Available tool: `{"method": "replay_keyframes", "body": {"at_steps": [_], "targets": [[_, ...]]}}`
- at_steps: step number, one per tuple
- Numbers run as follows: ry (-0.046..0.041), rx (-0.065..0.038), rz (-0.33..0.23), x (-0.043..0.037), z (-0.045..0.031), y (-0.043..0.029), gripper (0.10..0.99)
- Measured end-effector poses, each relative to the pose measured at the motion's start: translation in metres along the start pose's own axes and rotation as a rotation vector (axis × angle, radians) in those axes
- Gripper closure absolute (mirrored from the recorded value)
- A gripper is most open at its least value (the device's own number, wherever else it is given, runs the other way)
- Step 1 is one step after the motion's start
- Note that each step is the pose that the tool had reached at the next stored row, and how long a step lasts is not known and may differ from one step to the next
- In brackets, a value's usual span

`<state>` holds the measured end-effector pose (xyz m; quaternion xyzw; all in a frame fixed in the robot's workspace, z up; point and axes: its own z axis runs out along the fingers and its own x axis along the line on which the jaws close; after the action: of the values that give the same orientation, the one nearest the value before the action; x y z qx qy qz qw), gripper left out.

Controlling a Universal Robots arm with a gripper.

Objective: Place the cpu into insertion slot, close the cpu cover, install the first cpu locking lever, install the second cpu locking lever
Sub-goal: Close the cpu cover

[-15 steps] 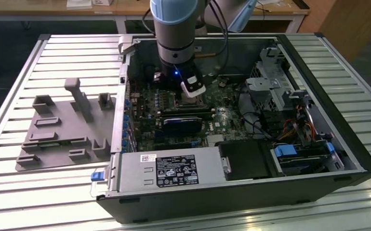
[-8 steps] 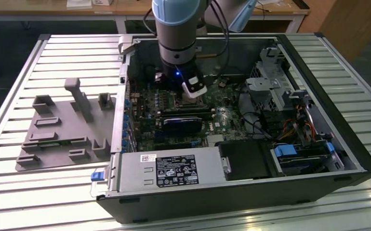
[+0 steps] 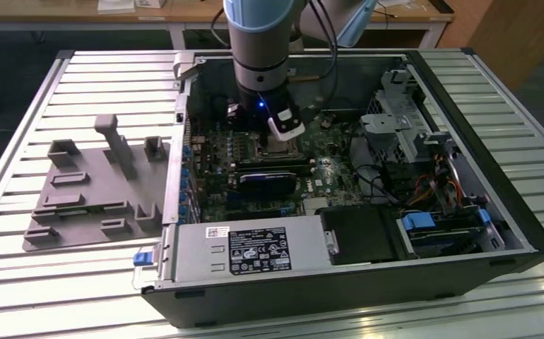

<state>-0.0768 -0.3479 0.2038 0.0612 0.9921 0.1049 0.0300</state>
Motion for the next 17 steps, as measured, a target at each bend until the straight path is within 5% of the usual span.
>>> {"method": "replay_keyframes", "body": {"at_steps": [17], "targets": [[0.0022,-0.015,0.001,0.0011,0.0044,0.0017,0.984]]}}
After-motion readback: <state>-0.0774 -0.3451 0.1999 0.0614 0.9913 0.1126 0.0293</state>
